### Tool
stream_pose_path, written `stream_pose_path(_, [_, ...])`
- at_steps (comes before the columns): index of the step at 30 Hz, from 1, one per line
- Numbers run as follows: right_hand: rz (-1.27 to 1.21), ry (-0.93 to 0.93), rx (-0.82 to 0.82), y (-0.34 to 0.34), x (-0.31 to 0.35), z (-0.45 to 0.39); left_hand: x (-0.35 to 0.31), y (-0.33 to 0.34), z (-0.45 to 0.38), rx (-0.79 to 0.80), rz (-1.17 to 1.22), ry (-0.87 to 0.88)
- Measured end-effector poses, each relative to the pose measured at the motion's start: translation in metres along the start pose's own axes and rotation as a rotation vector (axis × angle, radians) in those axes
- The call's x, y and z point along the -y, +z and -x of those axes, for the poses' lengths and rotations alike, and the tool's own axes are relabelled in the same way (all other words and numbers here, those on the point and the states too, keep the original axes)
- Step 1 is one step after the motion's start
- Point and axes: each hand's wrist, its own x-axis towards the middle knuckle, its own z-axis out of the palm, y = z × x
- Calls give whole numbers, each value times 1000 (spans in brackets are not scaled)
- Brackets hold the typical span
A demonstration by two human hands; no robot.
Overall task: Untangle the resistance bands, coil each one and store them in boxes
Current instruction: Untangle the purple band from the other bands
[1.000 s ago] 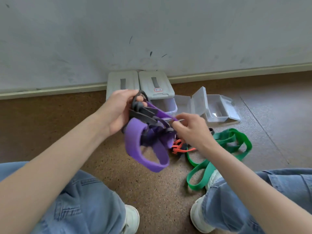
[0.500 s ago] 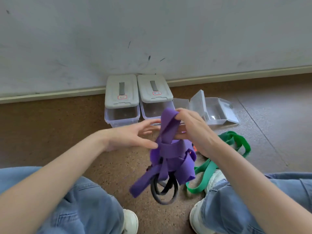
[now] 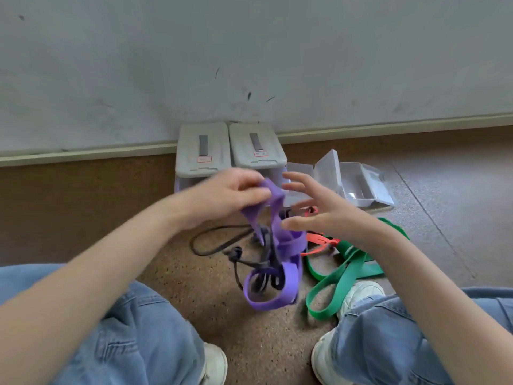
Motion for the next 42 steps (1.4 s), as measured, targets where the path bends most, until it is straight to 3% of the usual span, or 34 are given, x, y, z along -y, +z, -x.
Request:
stream_pose_path(2, [76, -104, 40, 7, 1, -3, 0, 20, 1, 98, -41, -39])
stream_pose_path(5, [186, -121, -56, 13, 3, -4, 1, 18, -1, 29, 49, -42])
stream_pose_path(7, [-4, -111, -116, 11, 5, -3, 10, 7, -2, 0, 121, -14])
stream_pose_path(9, [-296, -155, -113, 10, 13, 1, 26, 6, 2, 101, 152, -32])
stream_pose_path(11, [-533, -242, -58, 11, 21, 4, 44, 26, 5, 211, 120, -140])
stream_pose_path(13, [-712, -305, -58, 12, 29, 5, 61, 51, 5, 175, 24, -151])
stream_pose_path(16, [-942, -236, -342, -2, 25, 1, 59, 58, -1, 6, 65, -162])
stream_pose_path(18, [-811, -60, -429, -13, 12, -1, 47, 42, -8, -153, 348, -207])
stream_pose_path(19, [-645, 48, -365, -16, 2, 0, 37, 32, -10, -239, 510, -215])
stream_pose_path(21, [-359, 153, -46, 1, -9, 4, 20, 19, -13, -339, 723, -216])
stream_pose_path(23, [-240, 69, 169, 32, -16, 2, 4, 14, -13, -360, 806, -221])
stream_pose_path(25, [-239, 3, -12, 51, -20, 0, 0, 9, -15, -414, 812, -243])
stream_pose_path(27, [-356, 57, -231, 48, -21, -2, 6, -2, -12, -467, 702, -297])
stream_pose_path(29, [-496, 120, -304, 39, -19, 1, 17, -4, -2, -332, 552, -395])
stream_pose_path(31, [-621, 127, -309, 33, -16, 1, 28, 11, 8, -75, 403, -477])
stream_pose_path(33, [-699, 130, -295, 31, -13, -1, 37, 30, 9, 41, 394, -521])
stream_pose_path(39, [-957, 159, -231, 18, -12, 1, 48, 41, -5, -176, 772, -504])
stream_pose_path(42, [-858, 134, -208, 16, -15, 3, 53, 43, -9, -229, 762, -516])
